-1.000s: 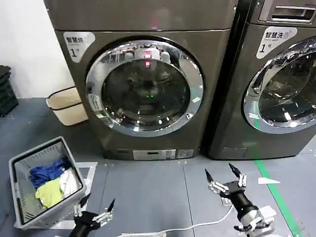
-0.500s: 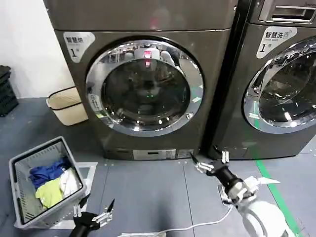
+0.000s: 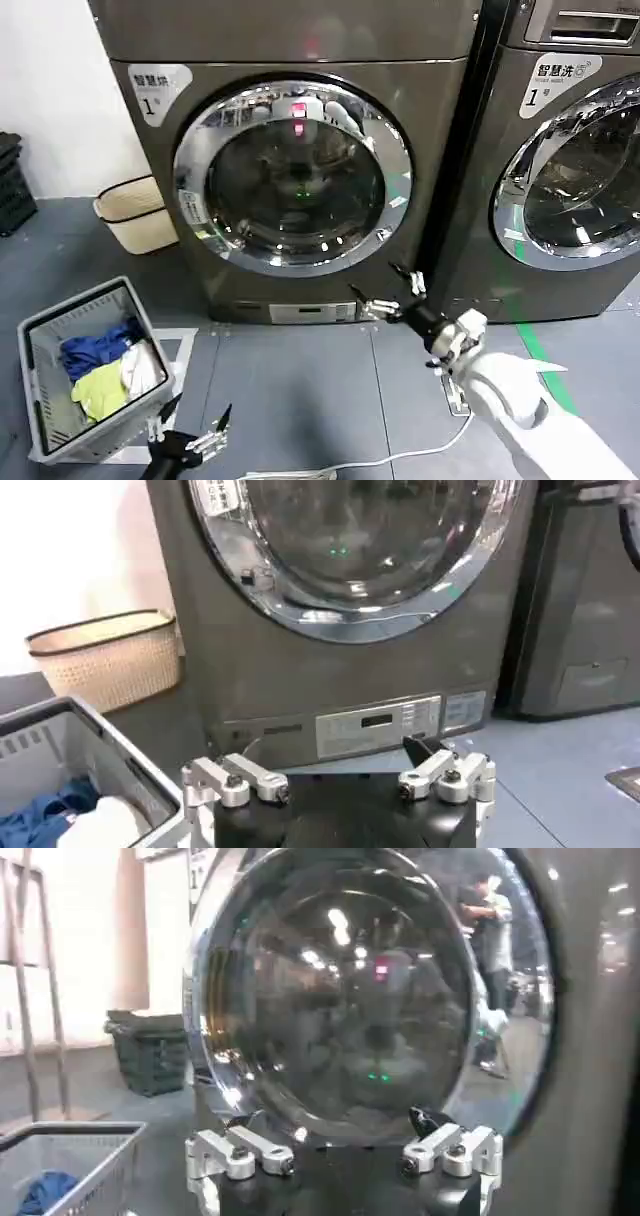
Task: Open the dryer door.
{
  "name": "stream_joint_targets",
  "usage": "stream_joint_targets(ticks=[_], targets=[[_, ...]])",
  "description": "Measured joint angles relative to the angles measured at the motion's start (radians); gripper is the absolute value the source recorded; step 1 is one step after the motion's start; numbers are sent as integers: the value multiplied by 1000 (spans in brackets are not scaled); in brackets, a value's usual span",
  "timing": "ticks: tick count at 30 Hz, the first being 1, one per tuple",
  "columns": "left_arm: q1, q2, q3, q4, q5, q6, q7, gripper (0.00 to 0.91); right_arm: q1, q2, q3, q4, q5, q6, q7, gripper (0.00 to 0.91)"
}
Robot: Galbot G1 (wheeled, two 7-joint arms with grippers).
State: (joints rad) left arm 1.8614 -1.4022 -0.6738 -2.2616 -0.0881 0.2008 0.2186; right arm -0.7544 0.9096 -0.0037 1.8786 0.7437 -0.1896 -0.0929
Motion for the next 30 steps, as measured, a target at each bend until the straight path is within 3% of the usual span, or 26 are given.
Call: stream_joint_targets(ticks=[10,30], targets=[[5,-8,-12,-6,0,-1,0,907,188,54,-136,-123,78,4,-27,907],[22,-17,-23,-24,1,-3,1,907,413,189,-295,-358,83,28,-89,907]])
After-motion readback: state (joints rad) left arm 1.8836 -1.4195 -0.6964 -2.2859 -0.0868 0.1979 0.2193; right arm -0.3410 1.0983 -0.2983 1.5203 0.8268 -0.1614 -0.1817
